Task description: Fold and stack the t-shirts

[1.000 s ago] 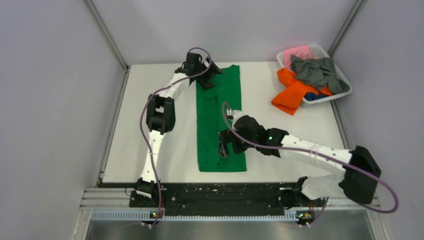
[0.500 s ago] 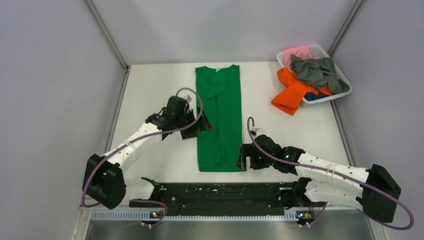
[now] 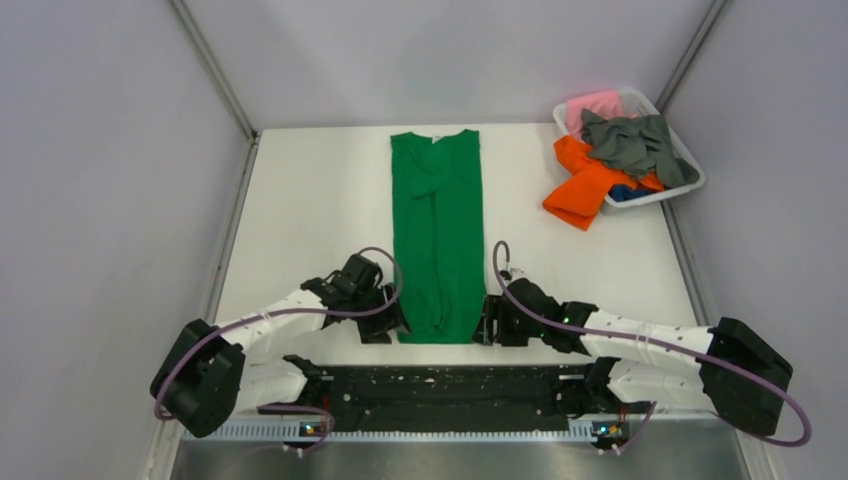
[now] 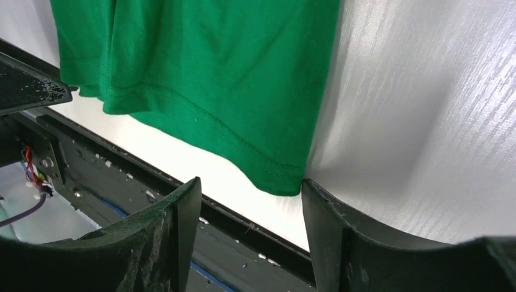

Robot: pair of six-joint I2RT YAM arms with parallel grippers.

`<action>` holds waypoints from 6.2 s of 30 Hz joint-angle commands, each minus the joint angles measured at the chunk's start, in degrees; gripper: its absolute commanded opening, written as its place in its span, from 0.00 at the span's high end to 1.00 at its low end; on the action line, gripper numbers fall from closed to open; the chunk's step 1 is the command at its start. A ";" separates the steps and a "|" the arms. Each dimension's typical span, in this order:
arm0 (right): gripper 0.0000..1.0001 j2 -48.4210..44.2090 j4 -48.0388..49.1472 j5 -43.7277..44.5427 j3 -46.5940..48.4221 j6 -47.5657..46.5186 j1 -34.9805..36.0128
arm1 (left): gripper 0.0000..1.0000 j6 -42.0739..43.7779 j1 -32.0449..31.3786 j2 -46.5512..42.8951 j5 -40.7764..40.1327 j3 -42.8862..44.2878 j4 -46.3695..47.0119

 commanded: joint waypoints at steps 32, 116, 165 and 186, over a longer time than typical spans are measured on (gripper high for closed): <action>1.00 -5.05 1.40 -8.48 -2.79 -2.01 6.11 | 1.00 -8.63 -5.07 -7.60 0.63 -9.96 1.55; 0.03 22.25 16.38 -16.56 17.54 -17.90 -30.73 | 0.01 11.09 18.15 23.11 -0.75 24.97 5.03; 1.00 21.93 4.62 -17.49 12.35 -16.73 -23.37 | 1.00 6.58 15.26 22.73 -0.09 8.03 11.65; 1.00 -11.71 -17.42 -36.51 7.86 -10.48 -15.70 | 1.00 -11.80 -0.66 -36.64 -3.98 -3.25 -7.94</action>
